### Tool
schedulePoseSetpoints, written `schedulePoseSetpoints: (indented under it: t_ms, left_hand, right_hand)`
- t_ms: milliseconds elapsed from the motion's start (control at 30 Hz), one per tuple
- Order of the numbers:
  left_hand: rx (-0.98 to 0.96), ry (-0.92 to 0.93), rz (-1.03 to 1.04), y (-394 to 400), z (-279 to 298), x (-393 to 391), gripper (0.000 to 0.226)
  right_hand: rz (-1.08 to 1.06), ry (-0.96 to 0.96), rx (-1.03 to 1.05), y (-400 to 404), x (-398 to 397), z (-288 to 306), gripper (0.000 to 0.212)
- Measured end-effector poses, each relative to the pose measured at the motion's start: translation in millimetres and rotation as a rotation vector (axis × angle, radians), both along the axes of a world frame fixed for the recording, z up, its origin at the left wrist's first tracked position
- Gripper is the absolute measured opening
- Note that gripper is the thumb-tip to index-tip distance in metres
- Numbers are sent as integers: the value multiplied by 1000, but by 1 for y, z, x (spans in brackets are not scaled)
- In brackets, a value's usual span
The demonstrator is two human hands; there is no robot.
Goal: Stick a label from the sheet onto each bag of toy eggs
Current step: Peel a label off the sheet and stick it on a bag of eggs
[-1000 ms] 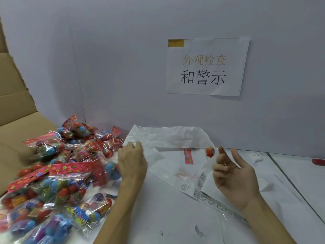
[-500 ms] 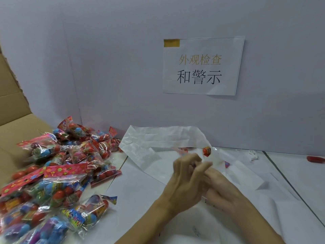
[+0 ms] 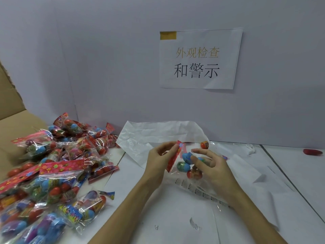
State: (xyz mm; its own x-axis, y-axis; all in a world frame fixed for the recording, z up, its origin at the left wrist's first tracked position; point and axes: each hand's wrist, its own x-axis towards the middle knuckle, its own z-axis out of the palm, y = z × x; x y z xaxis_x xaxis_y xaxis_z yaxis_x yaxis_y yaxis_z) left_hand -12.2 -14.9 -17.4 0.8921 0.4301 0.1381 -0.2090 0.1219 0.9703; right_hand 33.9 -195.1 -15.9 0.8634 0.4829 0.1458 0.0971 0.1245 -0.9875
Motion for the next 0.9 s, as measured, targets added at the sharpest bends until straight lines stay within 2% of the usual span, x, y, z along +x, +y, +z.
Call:
schedulePoseSetpoints:
  t_ms: [33, 100, 233, 267, 333, 367, 433, 500, 600, 667, 733, 800, 900]
  left_hand:
    - [-1, -18, 45, 1, 1, 1, 16]
    - [125, -60, 139, 3, 0, 3, 22]
    - [253, -97, 263, 2, -2, 3, 6]
    - [272, -58, 267, 3, -2, 3, 17]
    - [224, 58, 150, 5, -2, 3, 48]
    - [186, 104, 42, 4, -2, 3, 55]
    - [175, 100, -174, 1, -6, 2, 45]
    - [160, 35, -255, -2, -9, 2, 28]
    - [164, 2, -225, 3, -6, 2, 26]
    - [274, 38, -198, 8, -4, 1, 27]
    - [366, 94, -204, 9, -4, -1, 31]
    - [404, 102, -243, 4, -4, -2, 32]
    - [438, 91, -246, 2, 0, -5, 36]
  right_hand:
    - [13, 33, 29, -1, 2, -1, 47]
    - [23, 43, 14, -1, 5, -4, 42]
    - [-17, 30, 22, 4, 5, -8, 38]
    - [-45, 43, 46, 4, 6, -8, 38]
    - [-116, 88, 69, 2, 8, -8, 43]
    - [-129, 130, 94, 2, 9, -8, 46]
    - [-69, 254, 219, 2, 10, -8, 50]
    - [6, 312, 310, 2, 8, -6, 52]
    - [-47, 198, 267, -2, 9, -2, 55]
    - [-193, -22, 81, -8, 10, 1, 60]
    - [-245, -295, -111, -12, 9, 0, 59]
    - [-190, -387, -155, -12, 9, -4, 45]
    - [-217, -319, -88, -6, 8, -5, 14]
